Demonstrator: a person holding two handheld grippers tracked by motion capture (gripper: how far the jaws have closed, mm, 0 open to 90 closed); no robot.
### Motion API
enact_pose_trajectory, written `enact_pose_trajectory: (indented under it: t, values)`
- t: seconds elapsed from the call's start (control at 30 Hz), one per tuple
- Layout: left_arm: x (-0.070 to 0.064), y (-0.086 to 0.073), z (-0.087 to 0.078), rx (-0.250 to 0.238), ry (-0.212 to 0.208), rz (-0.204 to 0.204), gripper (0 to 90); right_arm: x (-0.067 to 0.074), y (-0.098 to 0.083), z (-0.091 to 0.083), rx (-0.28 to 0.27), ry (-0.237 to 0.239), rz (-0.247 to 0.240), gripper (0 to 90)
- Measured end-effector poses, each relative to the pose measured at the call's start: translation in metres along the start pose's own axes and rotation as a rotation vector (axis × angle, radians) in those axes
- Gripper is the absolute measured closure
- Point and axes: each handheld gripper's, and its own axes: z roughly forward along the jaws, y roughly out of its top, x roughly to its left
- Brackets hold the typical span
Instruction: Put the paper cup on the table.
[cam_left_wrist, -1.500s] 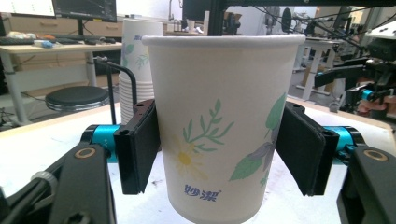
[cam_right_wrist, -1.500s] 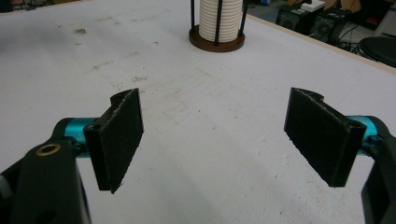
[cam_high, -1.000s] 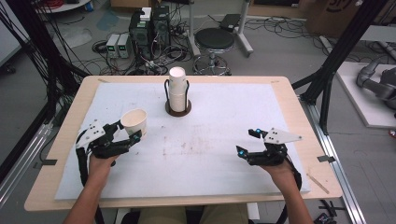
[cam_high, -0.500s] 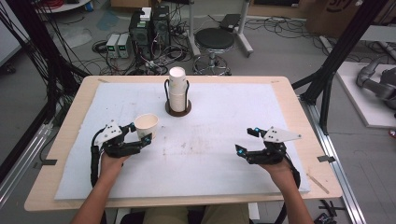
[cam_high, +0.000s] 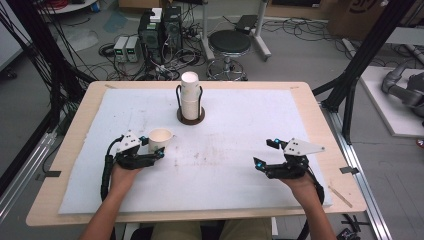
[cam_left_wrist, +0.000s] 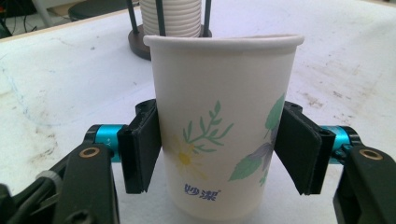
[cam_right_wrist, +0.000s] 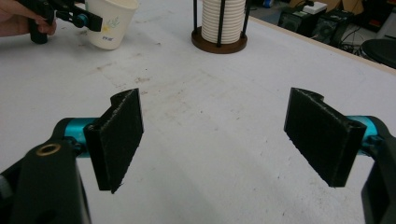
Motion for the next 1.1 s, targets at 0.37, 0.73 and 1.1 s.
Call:
enact_pose_trajectory:
  t: [0.37,0.73,1.1]
  values:
    - [-0.005,-0.004,-0.009,0.084,0.030,0.005,34.3,-0.005,0.001,0.000,-0.007,0.000,-0.002,20.2]
    - [-0.007,-0.007,-0.025,0.095,-0.012,-0.067,15.7,-0.010,-0.001,0.003,0.029,0.000,0.000,20.1]
    - [0.004,-0.008,-0.072,-0.030,0.006,-0.102,16.0,-0.017,-0.006,-0.005,0.024,-0.033,0.030,20.1]
